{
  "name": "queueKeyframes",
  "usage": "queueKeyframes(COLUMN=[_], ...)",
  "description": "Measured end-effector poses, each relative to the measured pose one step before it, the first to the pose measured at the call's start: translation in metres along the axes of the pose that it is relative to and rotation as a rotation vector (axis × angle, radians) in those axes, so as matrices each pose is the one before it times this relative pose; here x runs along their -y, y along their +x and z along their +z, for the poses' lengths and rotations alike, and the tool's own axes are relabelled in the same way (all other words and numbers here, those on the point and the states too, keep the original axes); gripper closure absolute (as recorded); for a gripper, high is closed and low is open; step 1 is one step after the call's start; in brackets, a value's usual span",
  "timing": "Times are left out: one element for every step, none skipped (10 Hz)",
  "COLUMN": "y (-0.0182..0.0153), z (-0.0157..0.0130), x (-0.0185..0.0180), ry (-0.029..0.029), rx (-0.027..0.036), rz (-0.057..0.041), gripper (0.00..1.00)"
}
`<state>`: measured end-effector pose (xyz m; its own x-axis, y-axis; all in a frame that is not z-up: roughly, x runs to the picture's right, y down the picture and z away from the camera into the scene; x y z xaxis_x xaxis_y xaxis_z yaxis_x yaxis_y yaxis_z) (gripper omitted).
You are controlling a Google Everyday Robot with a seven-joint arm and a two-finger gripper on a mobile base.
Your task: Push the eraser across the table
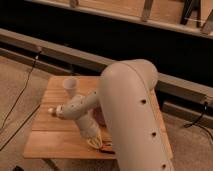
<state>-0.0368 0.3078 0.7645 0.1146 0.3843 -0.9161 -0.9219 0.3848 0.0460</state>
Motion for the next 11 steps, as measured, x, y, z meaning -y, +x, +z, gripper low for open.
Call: queueKeyframes(y=[0.00101,0.00135,0.00064,0.00084,0.00053,0.00018,-0.00037,-0.00079,-0.00107,-0.00035,0.00020], z=[0.00139,0.00236,0.00123,0.00183,0.00135,0.00104,0.00016,-0.00013,-0.00122,-0.00089,-0.00183], x=[0.00266,0.00370,0.00273,0.00323,0.00244,0.00271,0.00177,0.00092,-0.00115,-0.00102,-0.00472], ry=[0.00281,0.00403,0.00202,0.00175,0.00063,0.00028,-0.00063,-0.00120,-0.00313,-0.00157,-0.00589], rx=[-0.00529,-0.00734,-0.00354,-0.00446,-0.00300,-0.00185,0.00062,0.00195,0.00465,0.00264,0.00399], rz=[0.00594,0.00797,0.00611,0.00778,0.00647,0.00699,0.00506,0.00274,-0.00117,-0.00261,-0.01071], gripper=[1.00,1.00,1.00,1.00,1.00,1.00,1.00,1.00,1.00,1.00,1.00])
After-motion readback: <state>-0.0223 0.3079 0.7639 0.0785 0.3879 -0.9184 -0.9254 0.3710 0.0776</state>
